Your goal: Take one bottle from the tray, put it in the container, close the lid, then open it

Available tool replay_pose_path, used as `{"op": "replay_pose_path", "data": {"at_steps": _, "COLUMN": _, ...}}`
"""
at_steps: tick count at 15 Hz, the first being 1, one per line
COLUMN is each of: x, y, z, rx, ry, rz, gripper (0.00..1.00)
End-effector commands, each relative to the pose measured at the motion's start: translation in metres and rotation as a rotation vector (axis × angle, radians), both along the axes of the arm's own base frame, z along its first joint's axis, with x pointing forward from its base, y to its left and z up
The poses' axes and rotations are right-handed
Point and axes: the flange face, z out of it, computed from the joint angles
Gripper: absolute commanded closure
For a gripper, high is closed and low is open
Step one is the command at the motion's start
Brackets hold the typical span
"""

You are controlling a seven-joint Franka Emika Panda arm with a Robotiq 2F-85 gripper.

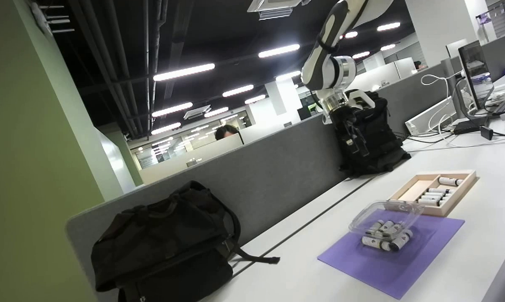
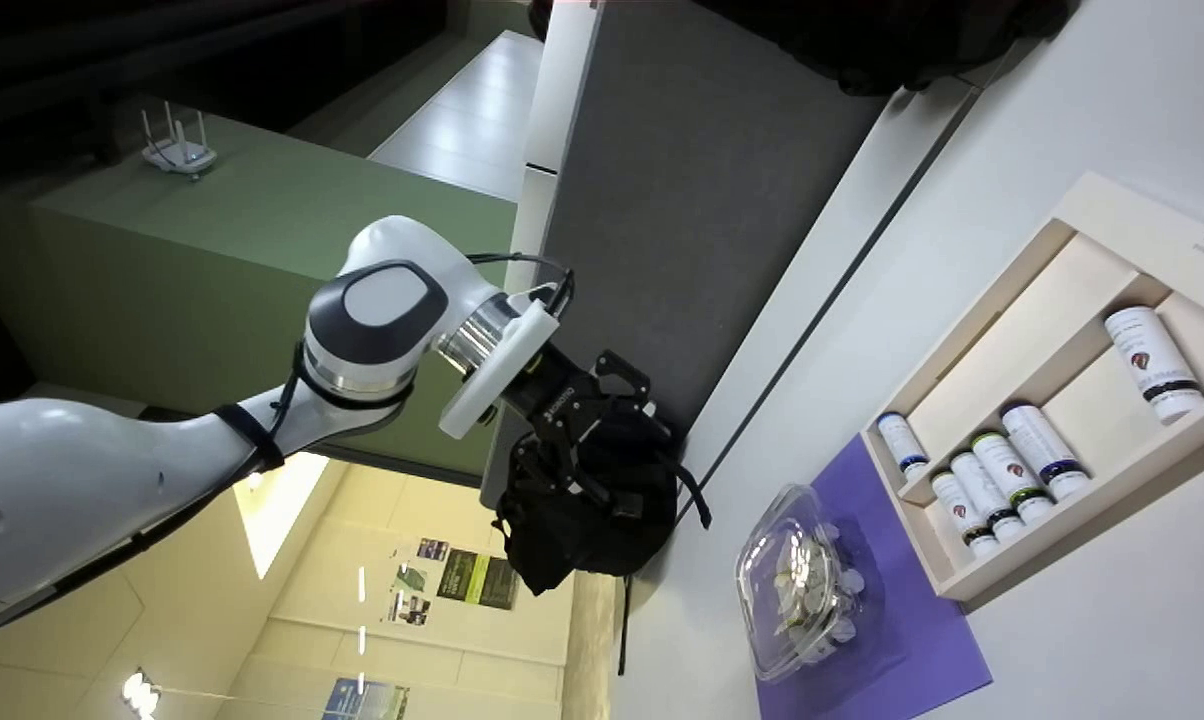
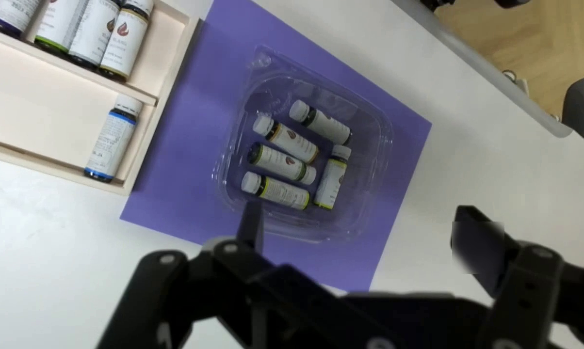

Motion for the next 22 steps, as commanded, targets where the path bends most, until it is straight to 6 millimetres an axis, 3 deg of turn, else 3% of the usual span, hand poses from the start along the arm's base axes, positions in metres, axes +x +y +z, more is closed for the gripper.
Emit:
{"op": "replay_pose_path", "data": {"at_steps": 1, "x": -0.023, "y": -0.031, "z": -0.021, "rx": 0.053, "ry": 0.015, "rz": 0.001, "gripper": 0.00}}
{"op": "replay_pose_path", "data": {"at_steps": 5, "x": -0.030, "y": -0.061, "z": -0.047, "rx": 0.097, "ry": 0.003, "rz": -0.024, "gripper": 0.00}}
{"op": "replay_pose_path", "data": {"at_steps": 8, "x": -0.027, "y": -0.071, "z": -0.073, "rx": 0.134, "ry": 0.039, "rz": -0.059, "gripper": 0.00}}
{"op": "replay_pose_path", "data": {"at_steps": 15, "x": -0.035, "y": -0.070, "z": -0.131, "rx": 0.213, "ry": 0.173, "rz": -0.099, "gripper": 0.00}}
{"op": "replay_pose_path", "data": {"at_steps": 22, "x": -0.038, "y": -0.065, "z": -0.161, "rx": 0.287, "ry": 0.233, "rz": -0.047, "gripper": 0.00}}
